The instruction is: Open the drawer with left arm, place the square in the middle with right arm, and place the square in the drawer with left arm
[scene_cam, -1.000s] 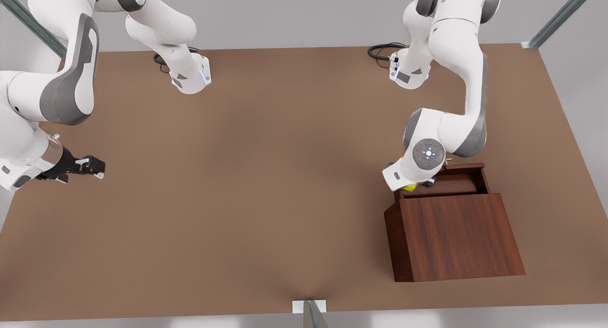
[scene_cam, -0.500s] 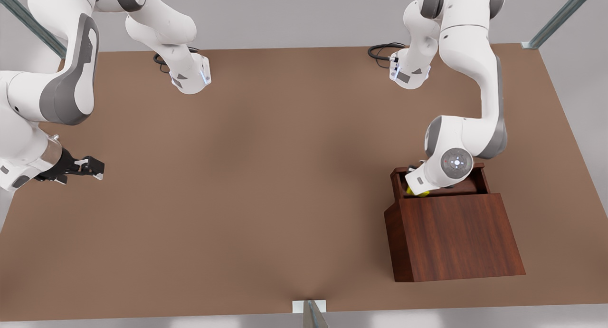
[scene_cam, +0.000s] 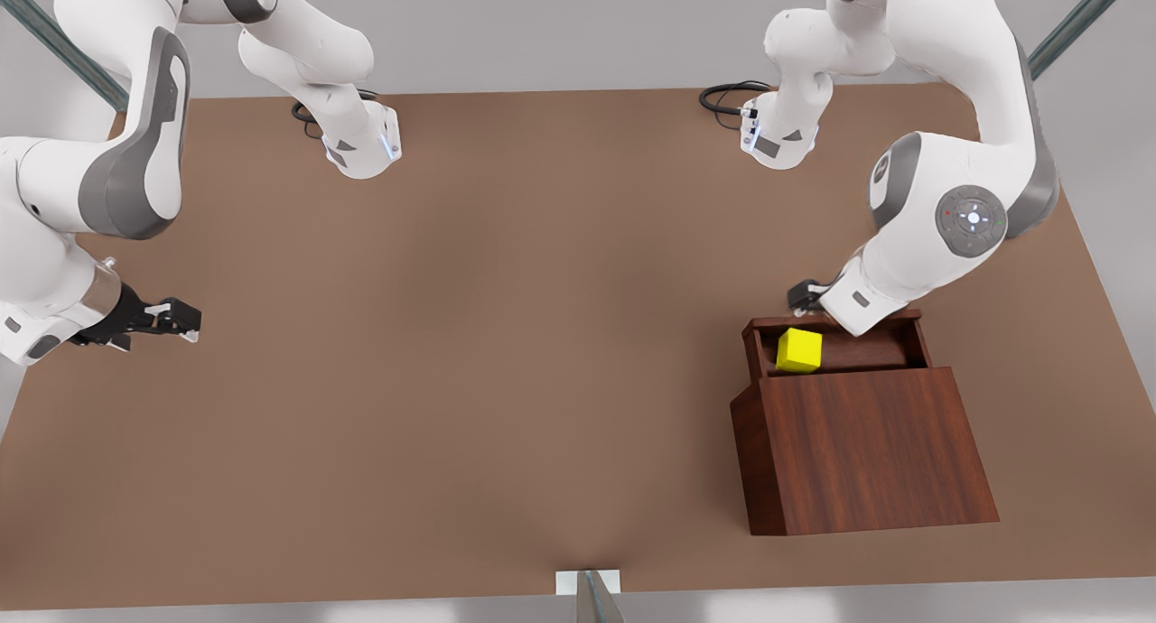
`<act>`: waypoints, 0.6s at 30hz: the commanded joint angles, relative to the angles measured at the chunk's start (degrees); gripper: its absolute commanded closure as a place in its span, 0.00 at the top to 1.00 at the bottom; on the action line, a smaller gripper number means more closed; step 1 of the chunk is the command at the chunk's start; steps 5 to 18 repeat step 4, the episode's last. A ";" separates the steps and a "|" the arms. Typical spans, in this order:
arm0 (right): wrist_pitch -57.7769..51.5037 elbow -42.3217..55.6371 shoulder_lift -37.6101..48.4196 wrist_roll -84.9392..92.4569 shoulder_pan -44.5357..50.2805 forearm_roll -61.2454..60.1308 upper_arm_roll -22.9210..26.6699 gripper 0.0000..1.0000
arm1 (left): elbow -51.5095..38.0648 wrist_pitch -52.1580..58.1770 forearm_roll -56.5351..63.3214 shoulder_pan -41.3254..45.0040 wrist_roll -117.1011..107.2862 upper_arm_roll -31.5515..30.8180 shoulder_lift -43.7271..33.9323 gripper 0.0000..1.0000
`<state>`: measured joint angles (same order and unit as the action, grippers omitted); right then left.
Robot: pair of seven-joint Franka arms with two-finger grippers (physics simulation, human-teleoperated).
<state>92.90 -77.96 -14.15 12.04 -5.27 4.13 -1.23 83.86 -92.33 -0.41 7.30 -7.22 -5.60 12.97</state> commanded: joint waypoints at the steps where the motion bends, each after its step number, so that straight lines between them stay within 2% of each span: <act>1: 0.00 0.00 0.00 0.00 0.00 0.00 0.00 1.00 | 1.04 -0.04 6.64 -0.70 0.10 -1.43 -0.75 1.00; 3: 0.00 0.00 -0.08 0.00 0.00 0.00 0.00 1.00 | 4.29 -3.47 8.14 -3.96 0.01 -5.04 -2.69 1.00; 18: 0.00 0.00 -0.17 0.00 0.00 0.00 0.00 1.00 | 4.29 -3.47 8.67 -3.96 0.01 -5.04 -2.69 1.00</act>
